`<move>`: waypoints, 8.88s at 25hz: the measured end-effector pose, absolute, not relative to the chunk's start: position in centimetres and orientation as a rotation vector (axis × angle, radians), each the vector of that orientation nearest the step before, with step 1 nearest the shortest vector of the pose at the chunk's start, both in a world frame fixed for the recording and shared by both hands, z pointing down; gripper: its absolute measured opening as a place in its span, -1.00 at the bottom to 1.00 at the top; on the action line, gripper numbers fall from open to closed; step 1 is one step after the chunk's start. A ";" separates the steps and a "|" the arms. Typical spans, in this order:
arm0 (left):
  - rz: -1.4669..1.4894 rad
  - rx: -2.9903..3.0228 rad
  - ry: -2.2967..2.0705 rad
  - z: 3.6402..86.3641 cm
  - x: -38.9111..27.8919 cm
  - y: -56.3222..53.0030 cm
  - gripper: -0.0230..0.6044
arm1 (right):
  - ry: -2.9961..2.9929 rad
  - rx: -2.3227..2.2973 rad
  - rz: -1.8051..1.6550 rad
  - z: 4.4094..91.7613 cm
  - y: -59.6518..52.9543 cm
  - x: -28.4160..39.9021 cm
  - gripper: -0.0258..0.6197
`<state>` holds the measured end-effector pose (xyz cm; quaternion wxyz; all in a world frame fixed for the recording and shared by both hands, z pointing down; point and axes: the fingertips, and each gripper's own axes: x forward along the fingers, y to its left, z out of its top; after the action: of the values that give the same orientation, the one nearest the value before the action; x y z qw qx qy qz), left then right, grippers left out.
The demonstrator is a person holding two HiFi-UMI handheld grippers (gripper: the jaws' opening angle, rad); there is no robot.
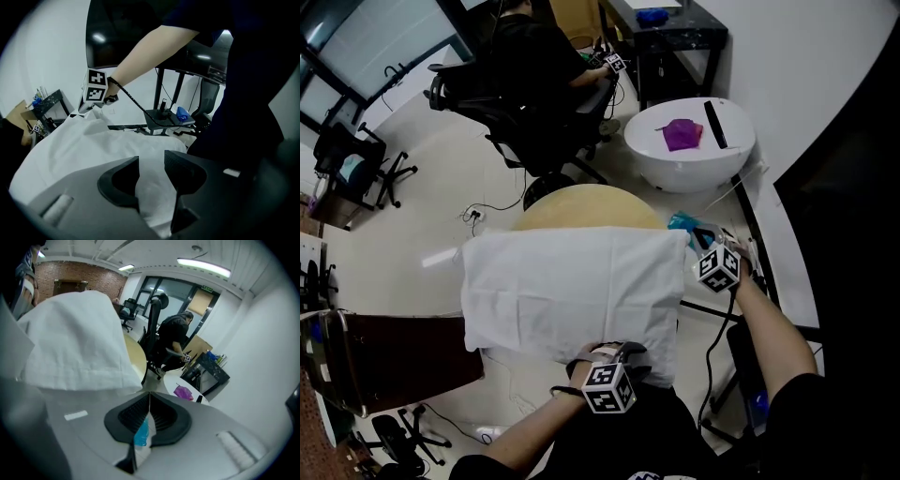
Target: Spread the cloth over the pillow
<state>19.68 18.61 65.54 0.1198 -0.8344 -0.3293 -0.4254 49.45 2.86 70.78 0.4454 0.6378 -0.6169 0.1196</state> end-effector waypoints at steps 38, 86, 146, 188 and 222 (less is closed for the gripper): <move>-1.181 -2.690 0.098 58.1 -9.4 -11.6 -0.42 | -2.140 1.597 0.163 48.2 -3.5 1.6 -0.56; -0.765 -2.123 -0.088 53.2 -3.7 -30.2 -0.92 | -1.721 1.586 0.270 57.5 -18.8 -5.8 -0.49; -1.219 -2.982 -0.138 64.9 -3.1 -26.5 -0.37 | -1.702 1.824 0.422 53.9 -13.7 5.9 -0.49; -1.221 -3.174 -0.392 64.5 1.0 -27.3 -0.33 | -1.771 1.720 0.445 56.8 -15.8 5.9 -0.49; -1.544 -2.022 -0.117 67.4 0.2 -53.4 -0.93 | -1.667 1.727 0.493 57.9 -21.7 5.3 -0.49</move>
<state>0.18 -53.42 67.36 0.2931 -0.7590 -0.0439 -0.5798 5.30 -21.69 57.91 0.3387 0.6630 -0.6402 0.1894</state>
